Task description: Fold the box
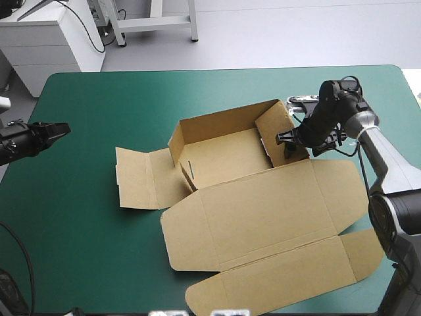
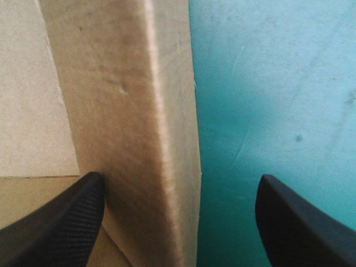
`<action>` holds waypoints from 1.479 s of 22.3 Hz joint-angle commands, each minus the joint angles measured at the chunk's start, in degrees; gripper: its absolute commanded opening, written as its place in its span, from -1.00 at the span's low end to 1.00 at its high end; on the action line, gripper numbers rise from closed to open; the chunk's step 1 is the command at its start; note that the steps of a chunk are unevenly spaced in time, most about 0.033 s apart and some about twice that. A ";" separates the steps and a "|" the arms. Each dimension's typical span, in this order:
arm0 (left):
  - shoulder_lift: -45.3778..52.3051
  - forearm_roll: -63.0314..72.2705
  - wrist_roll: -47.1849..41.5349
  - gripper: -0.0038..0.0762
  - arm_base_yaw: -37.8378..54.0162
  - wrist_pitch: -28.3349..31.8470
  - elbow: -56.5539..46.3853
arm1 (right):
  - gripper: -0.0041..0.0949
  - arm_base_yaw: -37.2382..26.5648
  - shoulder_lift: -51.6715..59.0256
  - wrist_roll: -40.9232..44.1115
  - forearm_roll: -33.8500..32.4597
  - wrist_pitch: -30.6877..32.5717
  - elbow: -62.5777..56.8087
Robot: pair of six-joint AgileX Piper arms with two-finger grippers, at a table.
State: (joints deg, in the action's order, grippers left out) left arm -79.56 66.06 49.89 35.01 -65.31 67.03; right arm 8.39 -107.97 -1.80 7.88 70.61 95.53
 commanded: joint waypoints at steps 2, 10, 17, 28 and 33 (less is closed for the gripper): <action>1.66 4.10 -0.28 -0.92 -0.24 -0.26 1.38 | 0.50 0.27 1.40 -2.41 0.91 -0.65 1.09; 1.66 3.75 0.06 -0.92 -0.24 -0.63 1.38 | -0.94 1.69 0.94 -7.89 -0.10 -0.36 1.09; 1.66 3.85 4.65 -0.92 -0.24 -0.71 1.38 | -0.96 1.26 0.94 -9.33 -1.39 1.08 1.09; -5.61 4.85 2.08 -0.92 -0.24 -0.60 1.38 | -0.96 1.03 16.73 -12.50 3.32 1.09 1.09; -10.30 5.55 2.08 -0.92 -1.08 -1.38 1.38 | -0.96 1.03 23.92 -12.63 6.83 1.09 1.09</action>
State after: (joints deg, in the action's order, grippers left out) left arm -89.87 66.73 52.39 34.94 -65.61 67.03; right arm 9.64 -89.37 -13.95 10.65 71.07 94.90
